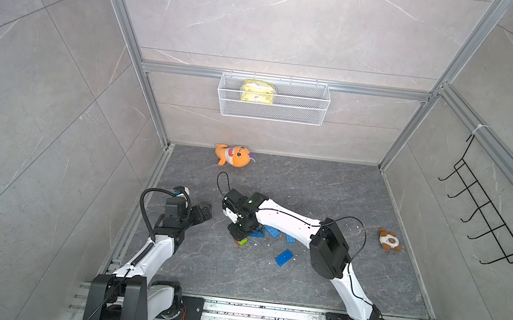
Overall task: Assemble a heart with lego
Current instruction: Assemble the lego brick with the lego brick.
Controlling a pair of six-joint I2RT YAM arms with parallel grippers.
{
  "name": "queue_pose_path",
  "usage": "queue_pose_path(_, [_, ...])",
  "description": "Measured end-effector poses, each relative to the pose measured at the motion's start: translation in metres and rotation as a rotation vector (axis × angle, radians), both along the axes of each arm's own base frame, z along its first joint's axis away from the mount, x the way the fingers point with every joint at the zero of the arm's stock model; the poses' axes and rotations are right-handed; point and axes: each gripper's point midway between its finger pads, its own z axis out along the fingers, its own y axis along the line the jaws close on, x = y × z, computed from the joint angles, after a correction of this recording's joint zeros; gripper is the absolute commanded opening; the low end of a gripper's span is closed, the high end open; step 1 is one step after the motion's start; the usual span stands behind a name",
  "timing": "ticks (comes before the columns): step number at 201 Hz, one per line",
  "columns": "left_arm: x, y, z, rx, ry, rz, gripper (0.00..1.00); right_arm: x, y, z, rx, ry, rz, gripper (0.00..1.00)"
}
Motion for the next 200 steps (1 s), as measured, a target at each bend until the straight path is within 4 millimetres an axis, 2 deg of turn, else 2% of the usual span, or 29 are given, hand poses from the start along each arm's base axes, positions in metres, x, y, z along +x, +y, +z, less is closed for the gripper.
queue_pose_path(107, [-0.001,0.0,-0.001,-0.001,0.005,0.0,1.0,-0.003,-0.001,-0.004,-0.025,-0.003,0.003,0.15])
queue_pose_path(156, [-0.001,0.0,-0.001,0.0,0.005,0.001,1.0,0.006,0.019,-0.006,0.016,0.002,-0.011,0.15])
queue_pose_path(187, [-0.001,0.0,-0.001,-0.001,0.005,0.001,1.0,0.006,0.018,-0.004,0.033,-0.016,-0.022,0.17])
queue_pose_path(200, [-0.001,0.0,-0.001,-0.002,0.006,0.002,1.0,0.006,0.017,-0.003,0.035,-0.03,-0.023,0.2])
